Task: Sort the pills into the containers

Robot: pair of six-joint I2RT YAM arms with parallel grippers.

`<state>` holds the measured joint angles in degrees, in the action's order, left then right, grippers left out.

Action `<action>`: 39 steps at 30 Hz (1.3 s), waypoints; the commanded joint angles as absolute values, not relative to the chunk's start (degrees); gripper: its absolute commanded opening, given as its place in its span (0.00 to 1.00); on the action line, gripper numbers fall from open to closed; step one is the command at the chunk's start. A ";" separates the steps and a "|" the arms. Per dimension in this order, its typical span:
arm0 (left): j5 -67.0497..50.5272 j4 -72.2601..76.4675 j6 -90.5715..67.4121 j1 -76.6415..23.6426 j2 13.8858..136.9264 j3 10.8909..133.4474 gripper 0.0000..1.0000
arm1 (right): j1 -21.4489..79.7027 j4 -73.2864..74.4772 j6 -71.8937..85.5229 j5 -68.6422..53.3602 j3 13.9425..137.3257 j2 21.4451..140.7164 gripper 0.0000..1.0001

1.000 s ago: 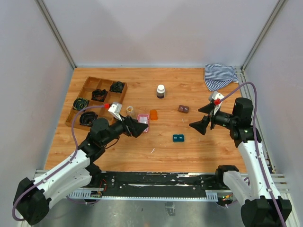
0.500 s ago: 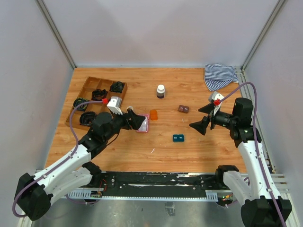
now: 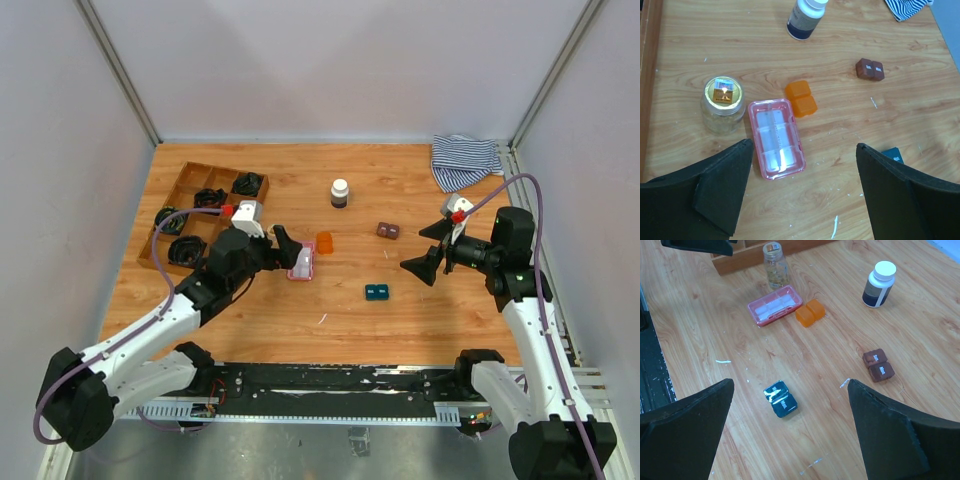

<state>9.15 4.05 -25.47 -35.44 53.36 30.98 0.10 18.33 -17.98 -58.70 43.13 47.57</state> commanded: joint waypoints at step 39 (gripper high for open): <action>25.46 2.38 -26.60 -46.85 90.53 54.34 0.67 | -0.59 18.98 -18.46 -59.55 43.44 46.77 0.98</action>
